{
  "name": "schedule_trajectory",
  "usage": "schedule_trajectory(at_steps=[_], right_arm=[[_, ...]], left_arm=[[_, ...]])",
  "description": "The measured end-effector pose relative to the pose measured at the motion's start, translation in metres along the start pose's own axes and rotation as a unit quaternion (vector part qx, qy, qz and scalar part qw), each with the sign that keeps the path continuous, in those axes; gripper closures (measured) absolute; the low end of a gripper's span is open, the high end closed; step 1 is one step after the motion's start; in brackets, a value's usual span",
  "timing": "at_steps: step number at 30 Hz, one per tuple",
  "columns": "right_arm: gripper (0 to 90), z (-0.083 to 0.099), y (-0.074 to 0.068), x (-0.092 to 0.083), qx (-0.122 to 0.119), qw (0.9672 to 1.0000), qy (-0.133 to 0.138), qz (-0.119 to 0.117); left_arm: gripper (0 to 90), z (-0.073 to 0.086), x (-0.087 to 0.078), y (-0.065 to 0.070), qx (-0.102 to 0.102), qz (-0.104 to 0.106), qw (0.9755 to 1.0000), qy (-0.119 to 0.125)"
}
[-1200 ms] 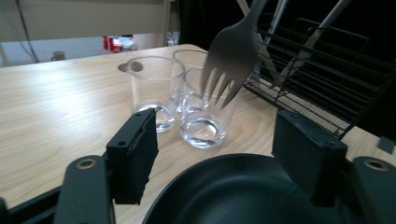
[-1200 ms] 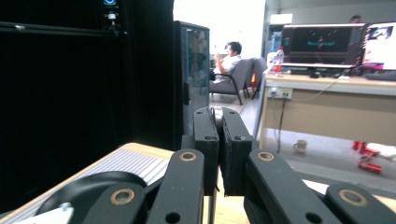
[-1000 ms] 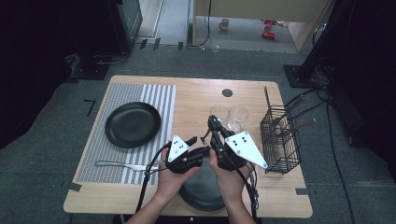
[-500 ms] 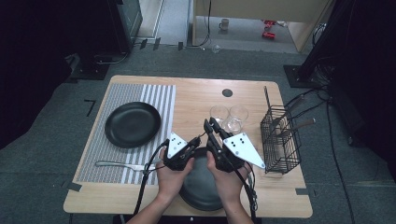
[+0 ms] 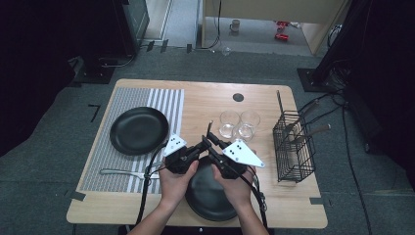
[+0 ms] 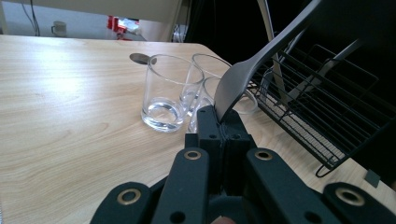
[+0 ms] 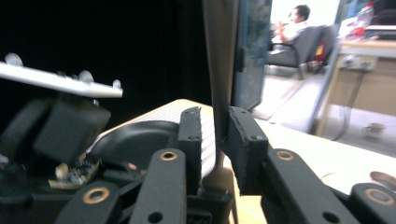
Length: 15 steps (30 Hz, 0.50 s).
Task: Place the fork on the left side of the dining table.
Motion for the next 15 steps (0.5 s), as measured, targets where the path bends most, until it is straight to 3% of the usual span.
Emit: schedule_trajectory(at_steps=[5,9,13,15], right_arm=[[78.8,0.013,0.007,0.004,0.015,0.9998,-0.009,-0.009],[83.1,0.017,0.009,0.004,0.028,0.9995,0.000,-0.015],[86.6,0.018,0.007,0.004,-0.002,1.0000,-0.005,-0.008],[86.8,0.019,0.007,0.003,-0.005,1.0000,-0.007,-0.004]], left_arm=[[90.0,-0.001,-0.001,0.002,0.000,0.011,0.9999,0.000],[90.0,0.002,-0.001,0.002,-0.001,0.016,0.9998,-0.007],[90.0,0.004,0.000,0.001,-0.007,0.019,0.9998,-0.009],[90.0,0.005,0.000,0.001,-0.011,0.021,0.9997,-0.010]])
Point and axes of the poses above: each handheld gripper's, and its own axes: x roughly forward along the jaws, z roughly out of its underside, y roughly to its right, the point moved 2 cm from there along x, roughly forward along the jaws, and after that the axes turned 13 degrees about y, right-handed, at the moved point
